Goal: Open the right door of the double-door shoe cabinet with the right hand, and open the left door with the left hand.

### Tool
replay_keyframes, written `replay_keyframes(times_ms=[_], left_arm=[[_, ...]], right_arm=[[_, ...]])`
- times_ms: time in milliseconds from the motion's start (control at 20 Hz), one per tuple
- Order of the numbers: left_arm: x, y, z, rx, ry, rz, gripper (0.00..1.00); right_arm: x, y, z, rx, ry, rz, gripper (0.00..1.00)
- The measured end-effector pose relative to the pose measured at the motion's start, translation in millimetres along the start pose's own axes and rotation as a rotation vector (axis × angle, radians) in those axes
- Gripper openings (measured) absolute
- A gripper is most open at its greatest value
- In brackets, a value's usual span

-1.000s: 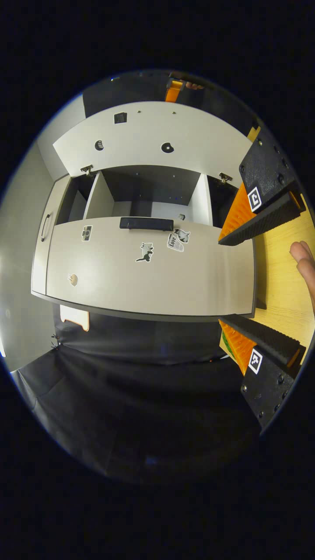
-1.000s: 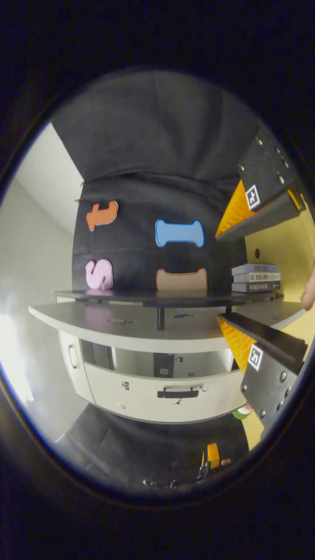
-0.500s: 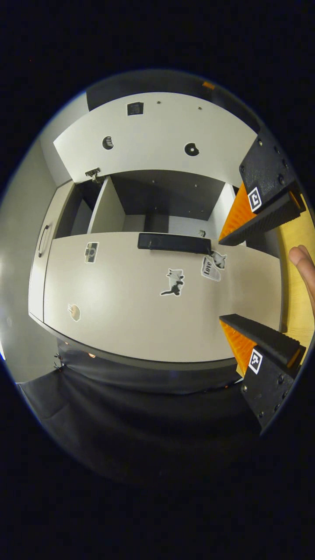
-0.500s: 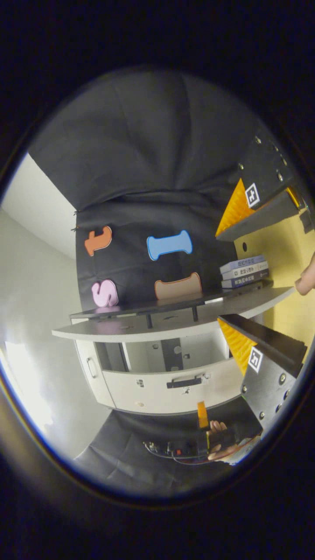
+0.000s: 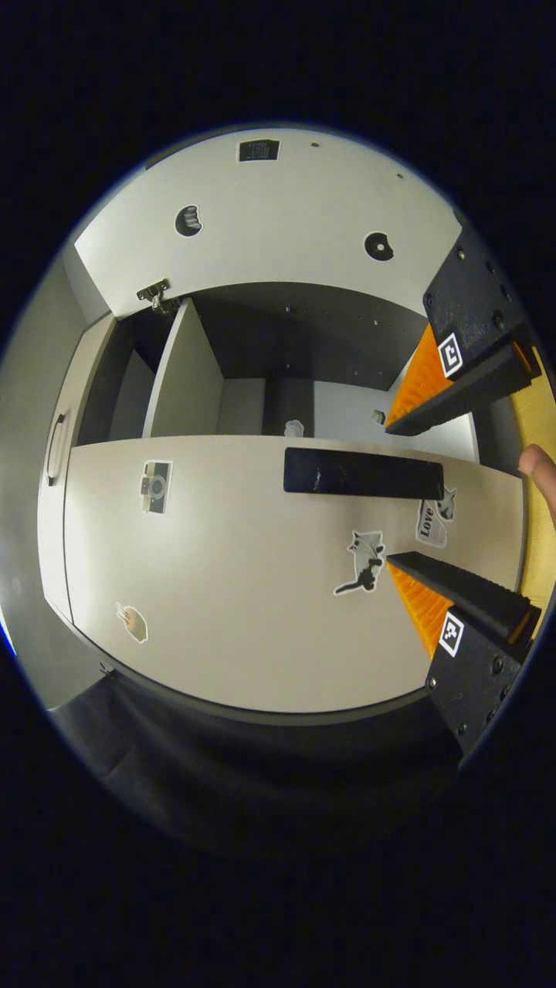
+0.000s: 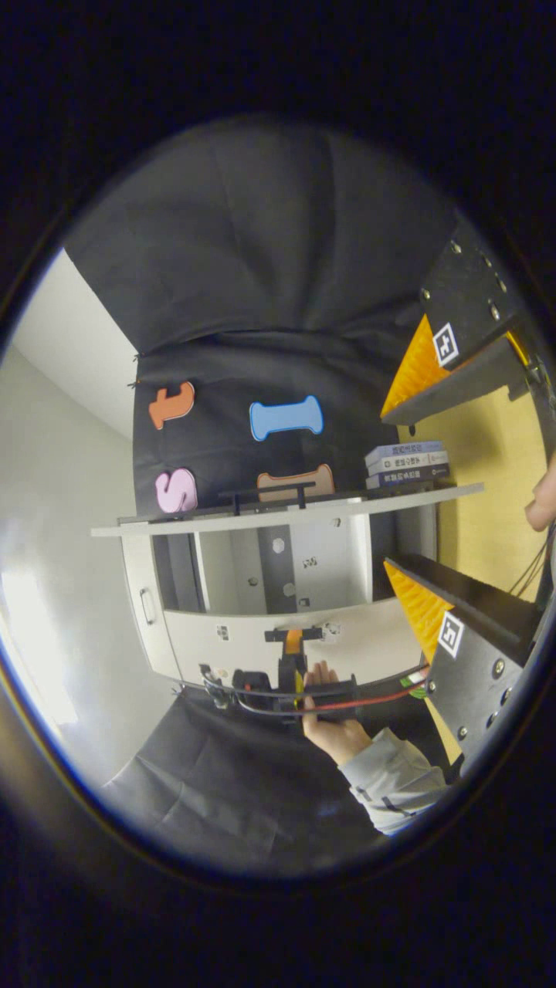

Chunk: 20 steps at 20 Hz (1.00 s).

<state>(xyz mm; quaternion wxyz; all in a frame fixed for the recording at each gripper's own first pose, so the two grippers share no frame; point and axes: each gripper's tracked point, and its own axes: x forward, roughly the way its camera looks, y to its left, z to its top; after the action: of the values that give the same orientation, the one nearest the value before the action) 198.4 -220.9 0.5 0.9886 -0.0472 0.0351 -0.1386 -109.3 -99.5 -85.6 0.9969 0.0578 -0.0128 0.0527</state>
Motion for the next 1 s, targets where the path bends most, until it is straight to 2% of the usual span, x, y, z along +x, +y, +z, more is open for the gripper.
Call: replay_keyframes(times_ms=[200, 350, 500, 600, 800, 850, 950, 1000], left_arm=[[23, 5, 10, 0.069, -0.020, 0.058, 0.84], [27, -1, 6, 0.089, 0.015, 0.048, 0.36], [30, -1, 3, 0.079, 0.022, 0.049, 0.35], [31, -1, 4, 0.045, 0.000, 0.034, 0.33], [26, 0, 0, 0.082, 0.024, 0.065, 0.29], [24, 0, 1, 0.076, 0.018, 0.062, 0.29], [17, -1, 2, 0.059, 0.001, 0.030, 0.28], [12, 0, 2, 0.052, -0.005, 0.015, 0.28]], right_arm=[[-19, 50, -21, 0.010, 0.017, 0.092, 0.99], [-31, 64, -19, 0.034, -0.014, 0.111, 0.96], [-41, 71, -22, 0.037, -0.009, 0.118, 0.99], [-41, 64, -21, 0.020, -0.005, 0.083, 0.99], [-42, 58, -18, 0.020, -0.010, 0.051, 0.96], [-43, 58, -18, 0.021, -0.012, 0.051, 1.00], [-44, 55, -16, 0.021, -0.014, 0.054, 1.00], [-43, 56, -17, 0.032, -0.009, 0.066, 0.96]])
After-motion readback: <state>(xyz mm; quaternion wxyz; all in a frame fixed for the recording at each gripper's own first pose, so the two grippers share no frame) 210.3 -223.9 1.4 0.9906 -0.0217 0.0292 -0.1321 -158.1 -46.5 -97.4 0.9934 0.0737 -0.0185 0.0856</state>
